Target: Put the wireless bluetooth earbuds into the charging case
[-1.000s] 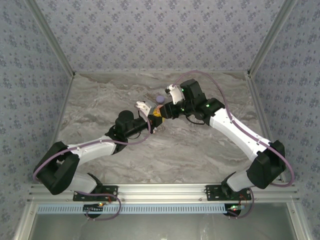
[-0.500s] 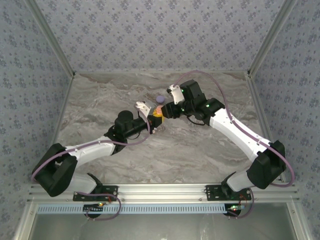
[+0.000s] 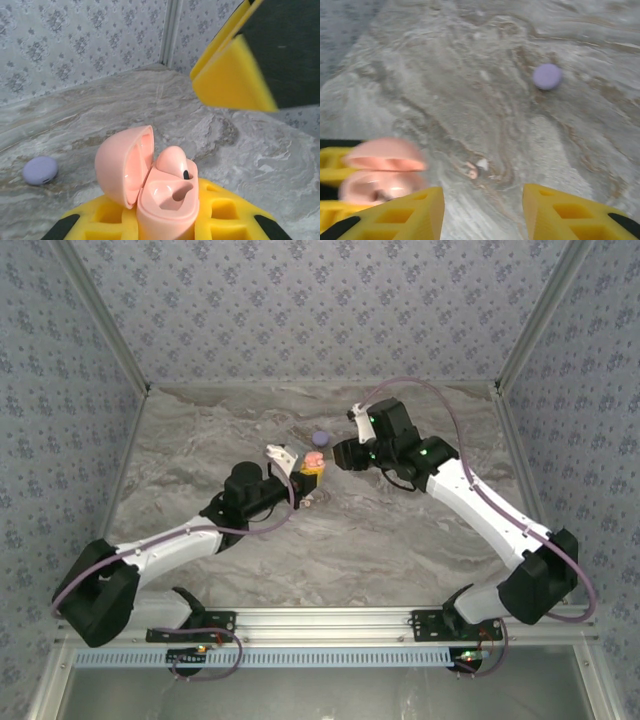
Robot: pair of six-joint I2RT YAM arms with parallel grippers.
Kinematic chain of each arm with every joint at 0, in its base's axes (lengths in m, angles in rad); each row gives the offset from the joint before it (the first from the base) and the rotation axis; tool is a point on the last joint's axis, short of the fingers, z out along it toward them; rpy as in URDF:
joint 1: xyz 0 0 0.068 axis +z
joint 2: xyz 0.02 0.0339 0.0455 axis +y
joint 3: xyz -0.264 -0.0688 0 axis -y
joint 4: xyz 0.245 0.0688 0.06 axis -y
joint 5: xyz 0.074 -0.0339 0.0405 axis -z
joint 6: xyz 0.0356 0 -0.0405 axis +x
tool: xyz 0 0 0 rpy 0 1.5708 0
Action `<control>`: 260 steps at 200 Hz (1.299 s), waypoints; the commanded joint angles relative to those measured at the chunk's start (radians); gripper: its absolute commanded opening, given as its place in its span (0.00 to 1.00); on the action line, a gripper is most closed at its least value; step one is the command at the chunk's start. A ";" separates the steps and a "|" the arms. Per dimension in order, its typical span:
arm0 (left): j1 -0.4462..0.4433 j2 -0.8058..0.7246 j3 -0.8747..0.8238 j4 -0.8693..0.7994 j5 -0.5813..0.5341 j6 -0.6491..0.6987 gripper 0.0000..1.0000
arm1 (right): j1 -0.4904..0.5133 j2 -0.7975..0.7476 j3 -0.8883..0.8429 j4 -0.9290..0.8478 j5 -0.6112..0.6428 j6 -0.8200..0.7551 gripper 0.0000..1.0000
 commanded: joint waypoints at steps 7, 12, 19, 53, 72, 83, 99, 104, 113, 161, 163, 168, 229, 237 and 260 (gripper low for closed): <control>0.019 -0.105 -0.022 -0.114 -0.042 0.035 0.05 | -0.040 0.080 0.019 -0.114 0.063 0.048 0.47; 0.023 -0.123 -0.023 -0.134 -0.045 0.038 0.05 | -0.041 0.097 0.019 -0.120 0.048 0.044 0.46; 0.026 -0.148 -0.022 -0.171 -0.052 0.043 0.05 | -0.040 0.119 0.020 -0.124 0.023 0.035 0.46; 0.039 -0.256 -0.020 -0.319 -0.080 0.051 0.06 | -0.027 0.250 0.029 -0.117 -0.116 -0.006 0.45; 0.041 -0.315 -0.027 -0.366 -0.097 0.053 0.06 | -0.003 0.329 0.048 -0.104 -0.174 -0.017 0.44; 0.042 -0.348 -0.035 -0.386 -0.113 0.055 0.06 | 0.014 0.374 0.067 -0.103 -0.193 -0.019 0.44; 0.044 -0.391 -0.046 -0.412 -0.137 0.056 0.06 | 0.038 0.440 0.109 -0.115 -0.212 -0.014 0.43; 0.044 -0.402 -0.048 -0.421 -0.141 0.057 0.06 | 0.047 0.458 0.119 -0.118 -0.216 -0.011 0.42; 0.046 -0.420 -0.053 -0.434 -0.148 0.057 0.06 | 0.060 0.486 0.138 -0.121 -0.214 -0.005 0.42; 0.048 -0.466 -0.067 -0.458 -0.170 0.052 0.06 | 0.105 0.605 0.210 -0.134 -0.214 0.039 0.45; 0.048 -0.466 -0.068 -0.458 -0.169 0.051 0.06 | 0.106 0.609 0.211 -0.135 -0.218 0.040 0.45; 0.048 -0.467 -0.069 -0.458 -0.170 0.052 0.06 | 0.108 0.618 0.218 -0.137 -0.224 0.039 0.45; 0.048 -0.464 -0.074 -0.449 -0.169 0.048 0.06 | 0.145 0.690 0.272 -0.162 -0.151 0.065 0.45; 0.048 -0.464 -0.075 -0.449 -0.167 0.049 0.06 | 0.149 0.695 0.276 -0.162 -0.139 0.070 0.45; 0.048 -0.464 -0.077 -0.446 -0.167 0.048 0.06 | 0.157 0.712 0.286 -0.169 -0.127 0.075 0.45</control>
